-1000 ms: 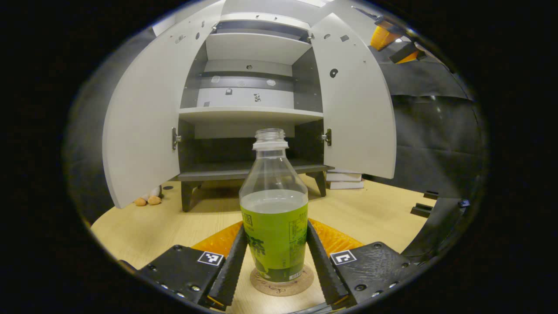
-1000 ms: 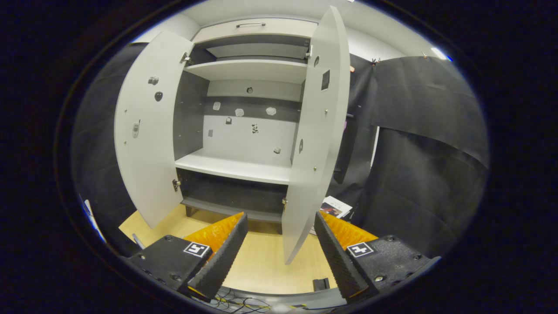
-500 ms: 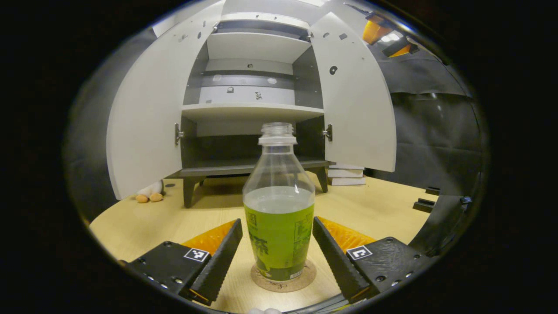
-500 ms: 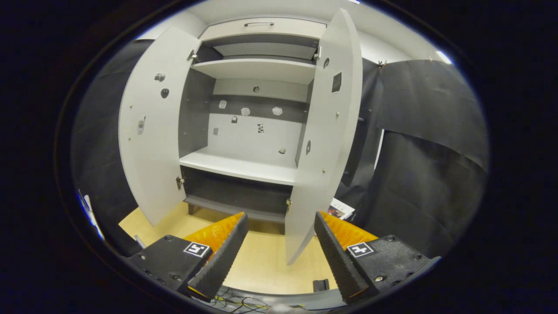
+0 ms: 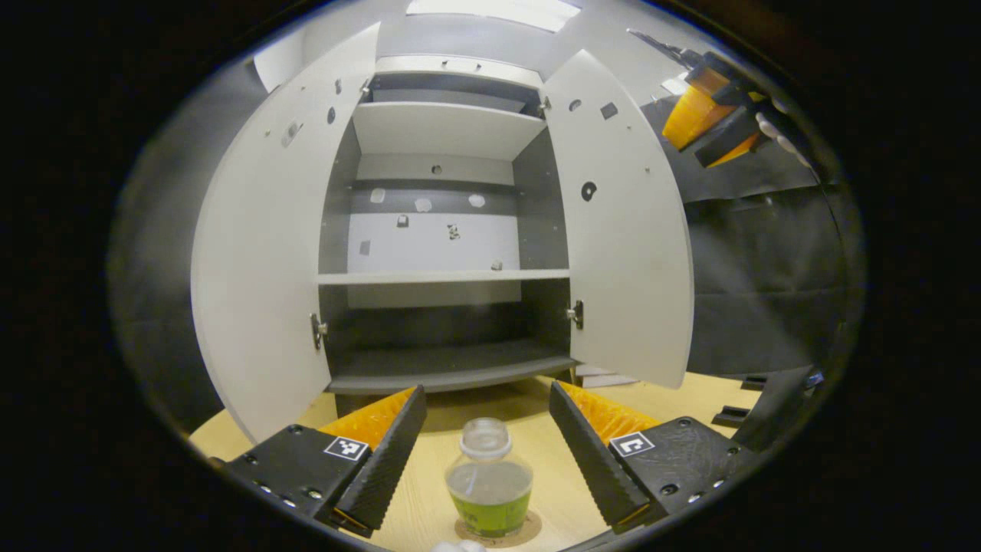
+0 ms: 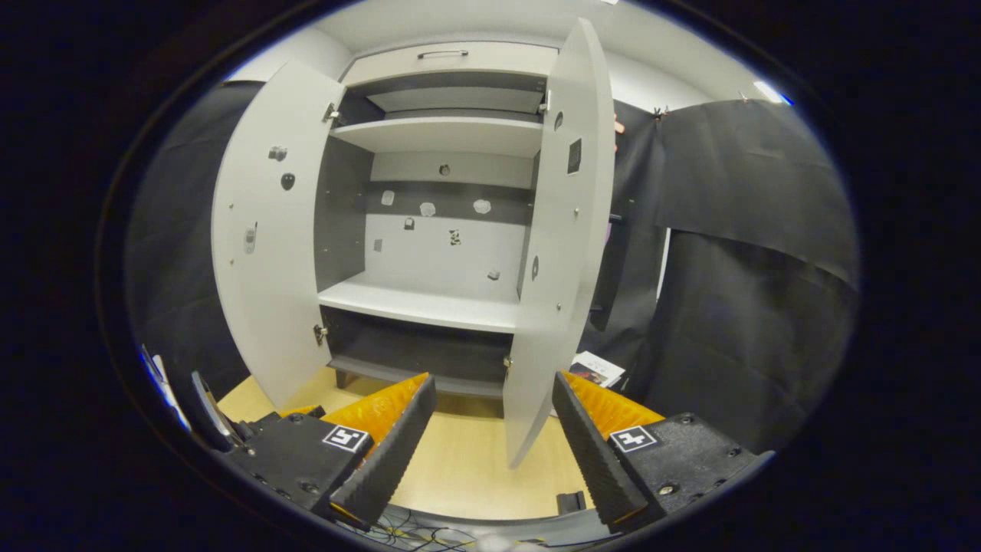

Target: Grasp the bottle in the cabinet with the left hand and place it on the coaster, then close the right door with the right hand and the left door with the left hand.

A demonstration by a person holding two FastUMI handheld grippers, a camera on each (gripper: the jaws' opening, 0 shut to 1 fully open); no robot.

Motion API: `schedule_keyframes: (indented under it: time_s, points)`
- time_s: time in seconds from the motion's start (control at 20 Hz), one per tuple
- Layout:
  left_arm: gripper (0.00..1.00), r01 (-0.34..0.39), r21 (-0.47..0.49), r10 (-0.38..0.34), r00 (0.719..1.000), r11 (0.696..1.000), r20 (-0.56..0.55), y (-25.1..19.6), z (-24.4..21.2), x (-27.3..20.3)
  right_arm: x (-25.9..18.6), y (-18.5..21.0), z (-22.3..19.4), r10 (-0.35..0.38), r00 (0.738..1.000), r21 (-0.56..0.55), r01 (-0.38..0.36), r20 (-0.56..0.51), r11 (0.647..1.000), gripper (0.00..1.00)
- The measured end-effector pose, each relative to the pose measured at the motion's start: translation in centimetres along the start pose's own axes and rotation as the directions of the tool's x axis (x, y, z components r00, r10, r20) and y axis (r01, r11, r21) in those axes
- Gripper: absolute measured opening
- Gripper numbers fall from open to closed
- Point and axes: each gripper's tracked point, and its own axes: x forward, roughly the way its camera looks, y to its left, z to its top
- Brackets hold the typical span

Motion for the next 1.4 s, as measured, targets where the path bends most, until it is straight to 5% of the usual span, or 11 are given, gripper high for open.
schedule_keyframes:
  time_s: [0.55,0.95,1.05,1.1,1.2,1.4]
  points:
    - [0.97,-0.144,0.001,0.143,0.988,0.99,0.061,6.2,18.4,-2.2,-1.6,-1.5,1.4,0.002,0.995,0.078,-0.01,0.1,0.997,0.99]
    - [1.0,-0.333,0.025,0.334,0.938,0.943,-0.099,11.6,17.9,-9.6,0.2,-8.1,1.4,-0.074,0.989,0.121,0.059,0.125,0.991,0.99]
    - [0.92,-0.376,0.032,0.377,0.92,0.926,-0.11,11.8,17.8,-10.5,1.5,-11.4,2.4,-0.107,0.985,0.13,0.089,0.139,0.987,1.0]
    - [1.0,-0.393,0.036,0.394,0.913,0.919,-0.108,11.6,18.0,-10.4,2.2,-13.2,2.9,-0.118,0.982,0.14,0.097,0.147,0.985,1.0]
    - [0.92,-0.413,0.028,0.414,0.905,0.91,-0.098,10.4,18.6,-10.2,3.7,-16.6,4.0,-0.126,0.98,0.159,0.101,0.156,0.982,0.99]
    - [0.96,-0.393,0.004,0.392,0.917,0.92,-0.077,7.1,19.6,-8.6,7.3,-19.8,6.3,-0.052,0.985,0.163,0.024,0.166,0.986,1.0]
